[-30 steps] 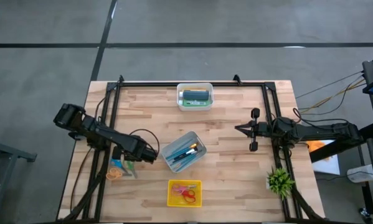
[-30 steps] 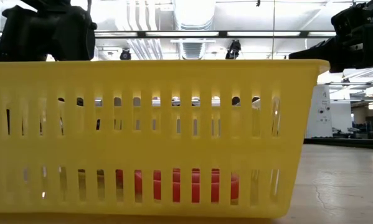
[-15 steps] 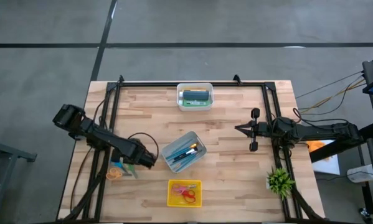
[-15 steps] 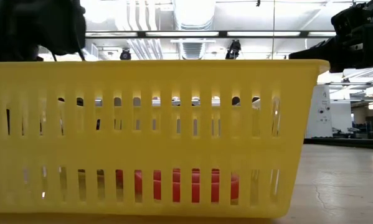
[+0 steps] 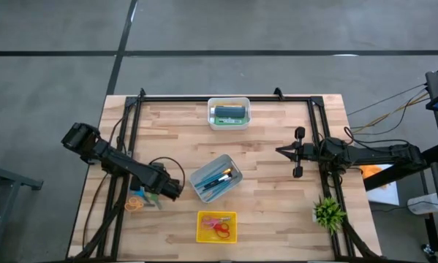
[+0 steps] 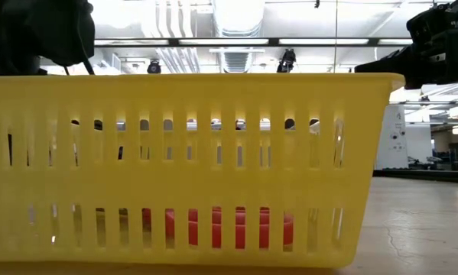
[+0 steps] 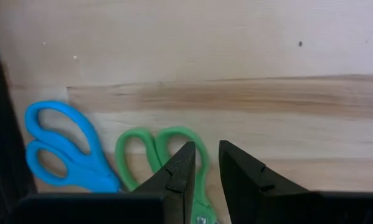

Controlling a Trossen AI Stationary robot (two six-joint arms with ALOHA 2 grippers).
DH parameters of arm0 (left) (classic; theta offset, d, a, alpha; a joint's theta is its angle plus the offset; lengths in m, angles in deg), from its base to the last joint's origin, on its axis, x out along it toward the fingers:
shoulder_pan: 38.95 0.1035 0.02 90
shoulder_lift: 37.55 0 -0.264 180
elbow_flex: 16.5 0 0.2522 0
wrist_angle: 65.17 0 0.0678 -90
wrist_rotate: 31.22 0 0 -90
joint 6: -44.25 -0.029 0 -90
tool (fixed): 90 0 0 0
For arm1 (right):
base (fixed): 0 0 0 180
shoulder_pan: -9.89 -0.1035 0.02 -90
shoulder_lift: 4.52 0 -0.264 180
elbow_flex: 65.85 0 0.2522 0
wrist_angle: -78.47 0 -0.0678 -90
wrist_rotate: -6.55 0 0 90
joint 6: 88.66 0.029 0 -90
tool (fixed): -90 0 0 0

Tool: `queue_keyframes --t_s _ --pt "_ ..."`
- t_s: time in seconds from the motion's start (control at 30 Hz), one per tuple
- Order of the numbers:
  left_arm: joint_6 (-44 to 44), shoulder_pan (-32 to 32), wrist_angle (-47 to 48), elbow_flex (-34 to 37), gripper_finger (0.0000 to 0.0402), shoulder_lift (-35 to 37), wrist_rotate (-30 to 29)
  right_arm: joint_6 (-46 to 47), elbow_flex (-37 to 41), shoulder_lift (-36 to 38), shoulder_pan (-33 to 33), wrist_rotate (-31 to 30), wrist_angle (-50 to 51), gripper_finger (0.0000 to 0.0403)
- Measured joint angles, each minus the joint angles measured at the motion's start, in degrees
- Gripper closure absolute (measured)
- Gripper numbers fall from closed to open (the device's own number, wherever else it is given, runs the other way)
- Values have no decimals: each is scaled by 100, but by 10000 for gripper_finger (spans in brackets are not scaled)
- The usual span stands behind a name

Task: Pick & Place Paint Supplies
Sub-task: Put the green scissors into the yellow bin

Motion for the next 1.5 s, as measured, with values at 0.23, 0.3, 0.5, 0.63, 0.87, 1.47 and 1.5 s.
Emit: queue_keyframes --t_s 0.23,0.3,0.5,0.63,0.87,1.47,1.5 --pt "23 0 -365 262 329 12 32 0 0 1 1 0 1 388" --pt "23 0 -390 280 329 17 38 0 0 0 1 -2 -1 388" --pt "-24 0 -414 276 329 13 -15 0 0 0 -1 0 0 388" --pt "-43 0 -447 280 336 11 -26 0 0 0 -1 0 1 388" --pt "-46 0 -475 289 393 8 -63 0 0 0 -1 0 1 388" --pt "-304 7 -450 -39 389 -27 -385 0 0 0 -1 0 1 388" --pt "-370 7 -393 -81 389 -20 -461 0 0 2 0 0 1 388"
